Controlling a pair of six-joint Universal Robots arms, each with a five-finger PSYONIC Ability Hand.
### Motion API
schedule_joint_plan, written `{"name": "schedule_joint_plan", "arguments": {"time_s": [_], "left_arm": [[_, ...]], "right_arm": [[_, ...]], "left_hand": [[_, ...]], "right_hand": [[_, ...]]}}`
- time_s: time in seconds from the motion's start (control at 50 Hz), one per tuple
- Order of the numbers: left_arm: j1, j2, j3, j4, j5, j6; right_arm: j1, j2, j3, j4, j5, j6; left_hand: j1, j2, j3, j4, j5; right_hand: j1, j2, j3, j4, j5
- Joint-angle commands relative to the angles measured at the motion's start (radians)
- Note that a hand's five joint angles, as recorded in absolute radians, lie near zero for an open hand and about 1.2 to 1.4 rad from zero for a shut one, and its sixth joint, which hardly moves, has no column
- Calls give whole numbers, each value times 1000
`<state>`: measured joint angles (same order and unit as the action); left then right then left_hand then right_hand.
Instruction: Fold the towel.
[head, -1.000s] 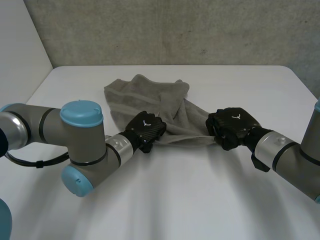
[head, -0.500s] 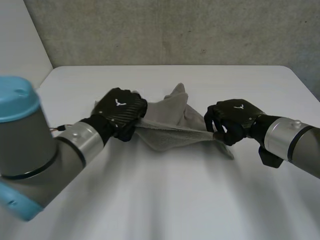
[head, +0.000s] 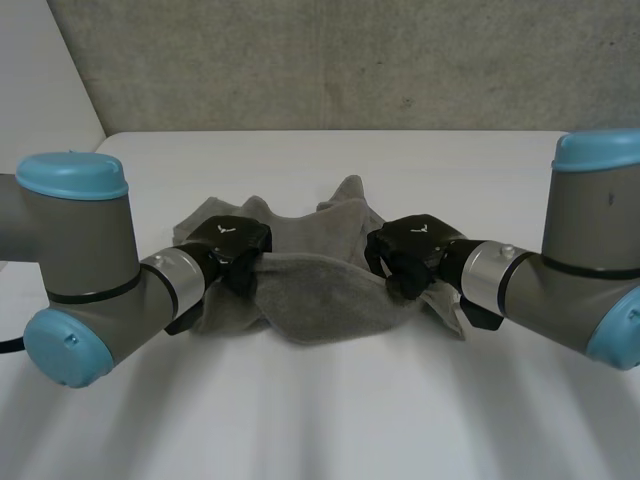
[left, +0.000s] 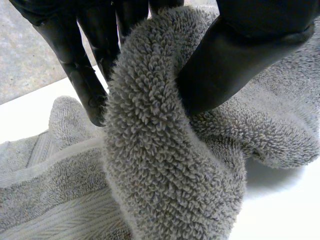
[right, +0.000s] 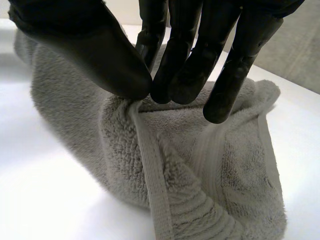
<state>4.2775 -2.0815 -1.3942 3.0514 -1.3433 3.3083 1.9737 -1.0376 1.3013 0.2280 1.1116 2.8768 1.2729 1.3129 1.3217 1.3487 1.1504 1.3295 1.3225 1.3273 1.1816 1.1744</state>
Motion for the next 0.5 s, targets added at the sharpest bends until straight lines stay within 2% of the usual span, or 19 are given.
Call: {"name": "schedule_joint_plan", "arguments": {"time_s": [0.02, 0.04, 0.08, 0.1, 0.14, 0.22, 0.36, 0.5], "left_arm": [[-1, -8, 1, 7, 0, 0], [-1, -8, 1, 7, 0, 0], [-1, -6, -5, 6, 0, 0], [-1, -6, -5, 6, 0, 0], [-1, 1, -12, 6, 0, 0], [-1, 9, -19, 4, -2, 0], [-1, 24, -39, 6, -2, 0], [-2, 21, -40, 7, -2, 0]], "right_arm": [[4, 19, 55, -96, 50, 67], [4, 19, 55, -96, 50, 67], [5, 25, 68, -93, 50, 67], [5, 25, 69, -93, 50, 67], [5, 25, 87, -93, 51, 68], [7, 24, 98, -95, 63, 68], [13, 28, 127, -95, 137, 65], [24, 16, 141, -90, 143, 73]], "left_hand": [[123, 83, 75, 48, 71], [123, 83, 75, 48, 71], [123, 83, 75, 48, 71], [123, 83, 75, 48, 71], [123, 83, 75, 48, 71], [123, 83, 75, 48, 71], [123, 83, 75, 48, 71], [123, 83, 75, 48, 71]], "right_hand": [[-300, -293, -298, -152, -320], [-302, -295, -300, -154, -322], [-509, -502, -507, -362, -529], [-511, -504, -508, -363, -530], [-674, -667, -672, -526, -694], [-678, -671, -676, -530, -697], [-701, -694, -699, -553, -721], [-760, -753, -758, -612, -780]]}}
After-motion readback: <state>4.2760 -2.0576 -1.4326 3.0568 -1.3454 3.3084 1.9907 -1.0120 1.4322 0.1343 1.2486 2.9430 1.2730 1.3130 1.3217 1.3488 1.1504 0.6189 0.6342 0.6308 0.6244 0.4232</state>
